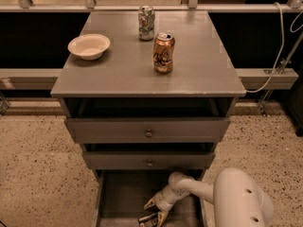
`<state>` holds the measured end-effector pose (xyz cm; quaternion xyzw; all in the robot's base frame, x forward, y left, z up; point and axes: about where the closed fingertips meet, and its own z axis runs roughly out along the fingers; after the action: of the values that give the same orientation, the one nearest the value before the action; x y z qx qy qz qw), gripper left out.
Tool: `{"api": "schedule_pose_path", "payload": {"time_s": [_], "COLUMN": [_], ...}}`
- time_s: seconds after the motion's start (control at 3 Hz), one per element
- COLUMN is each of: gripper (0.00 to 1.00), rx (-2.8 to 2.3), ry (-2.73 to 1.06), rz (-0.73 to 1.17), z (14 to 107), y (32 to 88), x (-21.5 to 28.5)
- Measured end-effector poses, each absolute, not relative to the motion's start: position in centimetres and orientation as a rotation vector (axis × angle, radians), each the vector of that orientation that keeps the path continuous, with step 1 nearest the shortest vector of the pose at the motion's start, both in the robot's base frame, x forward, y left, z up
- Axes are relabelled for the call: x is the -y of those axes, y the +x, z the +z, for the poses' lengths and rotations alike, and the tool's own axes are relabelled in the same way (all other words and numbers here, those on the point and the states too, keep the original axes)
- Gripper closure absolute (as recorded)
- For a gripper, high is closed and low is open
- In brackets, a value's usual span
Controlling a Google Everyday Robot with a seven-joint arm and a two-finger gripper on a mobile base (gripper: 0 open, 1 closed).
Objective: Pick rxbar chocolate from bottom drawer and place on counter
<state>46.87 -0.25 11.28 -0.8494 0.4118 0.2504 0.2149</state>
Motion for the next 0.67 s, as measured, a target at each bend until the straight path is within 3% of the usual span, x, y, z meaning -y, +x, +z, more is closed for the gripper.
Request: {"api": "schedule_pose_path", "payload": {"time_s": [0.33, 0.67], "gripper": [0.00, 0.00], "rx": [-1.142, -1.142], "ry": [-2.356, -2.356], "rz": [0.695, 0.695], "z": [11.27, 11.26], "y": [46.86, 46.85], "x": [0.24, 0.23]}}
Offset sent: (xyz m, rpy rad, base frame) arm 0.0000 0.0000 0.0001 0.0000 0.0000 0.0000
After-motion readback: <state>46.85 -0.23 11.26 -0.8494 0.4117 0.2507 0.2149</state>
